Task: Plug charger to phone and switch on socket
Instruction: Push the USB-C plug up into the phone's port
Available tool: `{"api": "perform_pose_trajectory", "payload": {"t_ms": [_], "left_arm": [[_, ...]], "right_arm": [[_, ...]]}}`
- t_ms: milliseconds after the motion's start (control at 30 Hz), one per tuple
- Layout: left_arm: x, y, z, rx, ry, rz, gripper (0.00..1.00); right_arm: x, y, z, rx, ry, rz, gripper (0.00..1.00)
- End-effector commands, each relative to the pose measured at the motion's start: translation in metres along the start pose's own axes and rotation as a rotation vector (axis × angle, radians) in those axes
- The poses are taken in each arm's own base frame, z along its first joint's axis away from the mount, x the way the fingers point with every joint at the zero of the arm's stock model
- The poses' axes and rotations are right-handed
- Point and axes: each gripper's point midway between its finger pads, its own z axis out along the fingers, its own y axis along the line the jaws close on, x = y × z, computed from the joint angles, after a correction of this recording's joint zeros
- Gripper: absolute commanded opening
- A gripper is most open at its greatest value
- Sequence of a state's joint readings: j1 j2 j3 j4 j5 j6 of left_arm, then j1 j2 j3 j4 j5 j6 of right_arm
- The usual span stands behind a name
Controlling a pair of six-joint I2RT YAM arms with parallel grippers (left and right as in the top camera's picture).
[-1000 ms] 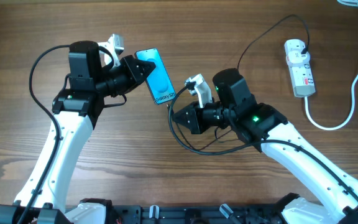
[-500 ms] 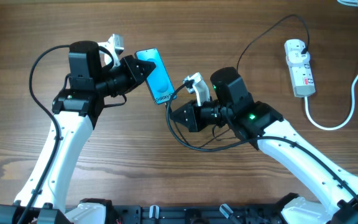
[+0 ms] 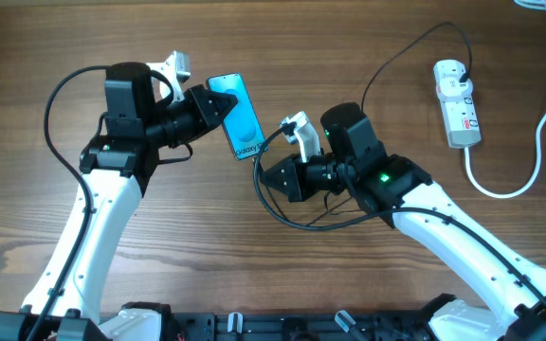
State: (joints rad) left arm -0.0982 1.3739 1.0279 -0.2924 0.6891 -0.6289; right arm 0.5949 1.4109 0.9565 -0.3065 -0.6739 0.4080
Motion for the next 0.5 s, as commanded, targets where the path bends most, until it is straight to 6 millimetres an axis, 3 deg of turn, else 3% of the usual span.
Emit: {"api": "perform_pose_trajectory", "payload": {"t_ms": [0,467], "left_arm": [[-0.001,-0.014,-0.004,0.039,0.0,0.048,0.04],[0.003,-0.013,-0.004,0.036,0.016,0.036,0.04]], "right_arm": [[-0.005,0.01,0.0,-0.038,-0.001,-0.006,0.05],[-0.02,0.009,0.0,-0.023,-0.062,-0.043,0.05]]}}
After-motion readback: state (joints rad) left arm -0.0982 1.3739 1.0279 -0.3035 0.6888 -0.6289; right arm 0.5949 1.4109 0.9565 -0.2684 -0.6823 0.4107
